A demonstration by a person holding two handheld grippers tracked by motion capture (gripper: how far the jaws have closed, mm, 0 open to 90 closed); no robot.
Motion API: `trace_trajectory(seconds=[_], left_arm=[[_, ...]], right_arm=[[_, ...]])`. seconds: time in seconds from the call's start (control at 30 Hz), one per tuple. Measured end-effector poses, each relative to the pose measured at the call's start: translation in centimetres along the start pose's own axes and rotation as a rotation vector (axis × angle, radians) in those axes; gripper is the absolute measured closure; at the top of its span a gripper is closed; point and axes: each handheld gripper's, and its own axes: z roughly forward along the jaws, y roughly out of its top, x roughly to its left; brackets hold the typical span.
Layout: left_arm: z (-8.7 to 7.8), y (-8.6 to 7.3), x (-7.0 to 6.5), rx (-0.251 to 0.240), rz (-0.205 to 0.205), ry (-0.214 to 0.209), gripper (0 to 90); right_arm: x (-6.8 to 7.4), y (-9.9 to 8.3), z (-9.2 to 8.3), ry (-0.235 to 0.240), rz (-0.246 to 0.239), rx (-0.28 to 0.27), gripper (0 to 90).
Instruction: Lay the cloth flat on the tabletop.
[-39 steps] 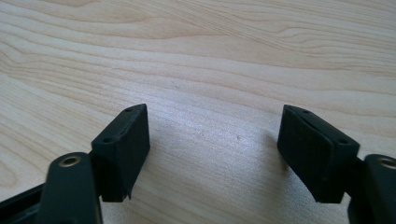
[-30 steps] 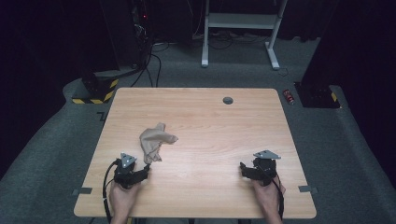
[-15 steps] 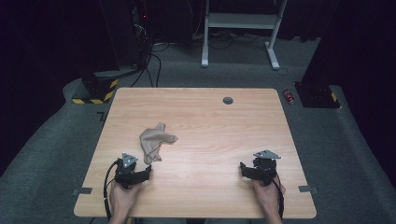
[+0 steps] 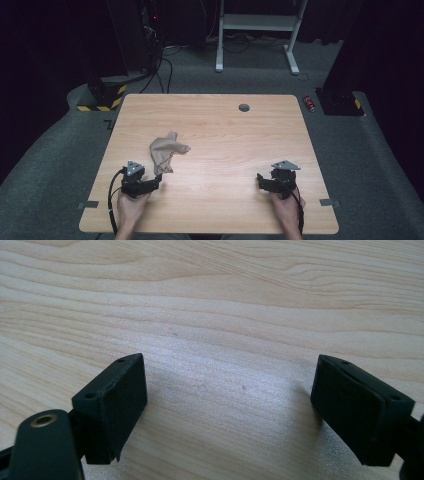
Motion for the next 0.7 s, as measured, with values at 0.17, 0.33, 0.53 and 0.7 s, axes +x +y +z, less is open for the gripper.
trace_trajectory(seconds=[0.17, 0.33, 0.53, 0.7], left_arm=[[0.3, 0.5, 0.1, -0.008, -0.023, -0.022, 24.3], [1.1, 1.7, -0.1, 0.004, 0.003, -0.015, 23.5], [1.8, 3.2, -0.2, 0.003, 0.023, -0.008, 23.6], [1.8, 4.6, 0.0, -0.014, 0.02, -0.011, 24.6]], right_arm=[[0.0, 0.0, 0.0, 0.0, 0.0, 0.0, 14.7], [0.0, 0.0, 0.0, 0.0, 0.0, 0.0, 14.8], [0.0, 0.0, 0.0, 0.001, 0.0, 0.0, 14.9], [0.0, 0.0, 0.0, 0.001, -0.001, 0.0, 15.0]])
